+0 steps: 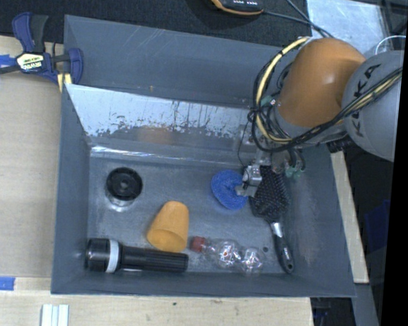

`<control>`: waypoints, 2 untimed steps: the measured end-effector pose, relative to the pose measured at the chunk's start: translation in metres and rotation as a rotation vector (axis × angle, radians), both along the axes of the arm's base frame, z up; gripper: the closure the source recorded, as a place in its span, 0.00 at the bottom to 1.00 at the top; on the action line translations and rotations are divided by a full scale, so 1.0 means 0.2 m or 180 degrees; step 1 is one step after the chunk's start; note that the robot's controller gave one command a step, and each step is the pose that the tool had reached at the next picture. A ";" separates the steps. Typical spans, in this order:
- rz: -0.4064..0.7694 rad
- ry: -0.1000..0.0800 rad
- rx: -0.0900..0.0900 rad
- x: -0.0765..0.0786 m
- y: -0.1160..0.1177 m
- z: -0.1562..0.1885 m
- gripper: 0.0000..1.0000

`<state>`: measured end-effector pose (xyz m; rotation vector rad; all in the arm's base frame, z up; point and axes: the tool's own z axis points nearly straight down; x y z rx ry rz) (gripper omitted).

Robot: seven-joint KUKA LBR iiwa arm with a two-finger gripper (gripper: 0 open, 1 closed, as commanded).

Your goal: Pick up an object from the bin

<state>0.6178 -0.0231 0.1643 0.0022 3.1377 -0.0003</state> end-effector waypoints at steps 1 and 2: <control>-0.0614 0.0034 0.0001 0.04 -0.03 -0.19 0.00; -0.0748 -0.0009 0.0003 -0.01 0.00 -0.03 0.00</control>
Offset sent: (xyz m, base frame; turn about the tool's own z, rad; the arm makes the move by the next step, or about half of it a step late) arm -0.0033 -0.0003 -0.0064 0.2365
